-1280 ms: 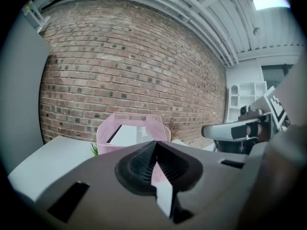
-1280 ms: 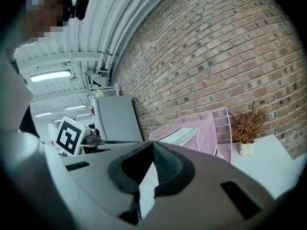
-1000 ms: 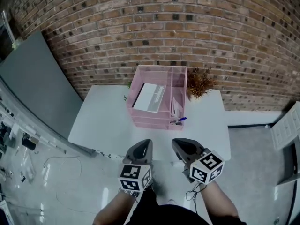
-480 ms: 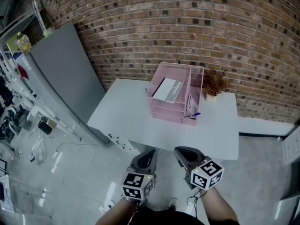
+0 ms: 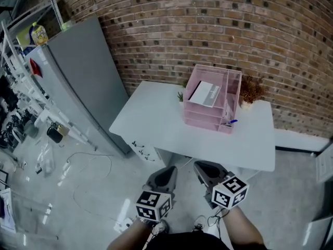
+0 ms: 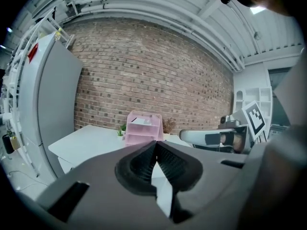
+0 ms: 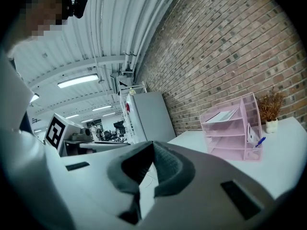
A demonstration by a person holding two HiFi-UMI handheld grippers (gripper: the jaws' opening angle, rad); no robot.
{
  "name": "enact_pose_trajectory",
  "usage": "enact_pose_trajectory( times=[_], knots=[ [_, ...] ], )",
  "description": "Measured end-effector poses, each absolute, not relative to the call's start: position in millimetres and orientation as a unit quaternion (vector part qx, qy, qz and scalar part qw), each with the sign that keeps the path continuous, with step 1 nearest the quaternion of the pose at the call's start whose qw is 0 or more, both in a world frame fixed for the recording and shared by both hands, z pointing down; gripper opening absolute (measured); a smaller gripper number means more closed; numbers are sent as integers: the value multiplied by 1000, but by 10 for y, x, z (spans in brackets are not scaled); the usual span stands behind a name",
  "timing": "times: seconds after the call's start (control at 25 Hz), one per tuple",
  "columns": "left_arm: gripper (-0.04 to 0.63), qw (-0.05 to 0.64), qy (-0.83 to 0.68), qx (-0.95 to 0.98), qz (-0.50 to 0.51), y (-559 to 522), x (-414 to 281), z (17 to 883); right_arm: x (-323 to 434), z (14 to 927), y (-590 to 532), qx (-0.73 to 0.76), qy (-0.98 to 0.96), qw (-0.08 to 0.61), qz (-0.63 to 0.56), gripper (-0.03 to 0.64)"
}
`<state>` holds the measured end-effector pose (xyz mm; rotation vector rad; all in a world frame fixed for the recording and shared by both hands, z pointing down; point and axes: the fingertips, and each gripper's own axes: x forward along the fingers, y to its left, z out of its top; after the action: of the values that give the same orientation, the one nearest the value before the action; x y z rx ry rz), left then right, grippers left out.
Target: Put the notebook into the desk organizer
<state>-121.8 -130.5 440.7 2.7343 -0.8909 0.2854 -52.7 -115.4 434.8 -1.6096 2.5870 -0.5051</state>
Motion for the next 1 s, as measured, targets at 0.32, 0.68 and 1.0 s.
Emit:
enact_pose_trajectory(
  times=[0.32, 0.68, 1.0],
  knots=[
    [6, 153, -238, 956, 74, -1316, -1667, 4442, -985, 4332, -1045, -577, 801, 14, -159, 3],
    [6, 170, -142, 973, 64, -1088, -1736, 4518, -1092, 4389, -582, -662, 733, 5, -160, 3],
    [6, 166, -97, 978, 75, -956, -1774, 4527, -1182, 4427, -383, -694, 702, 13, -160, 3]
  ],
)
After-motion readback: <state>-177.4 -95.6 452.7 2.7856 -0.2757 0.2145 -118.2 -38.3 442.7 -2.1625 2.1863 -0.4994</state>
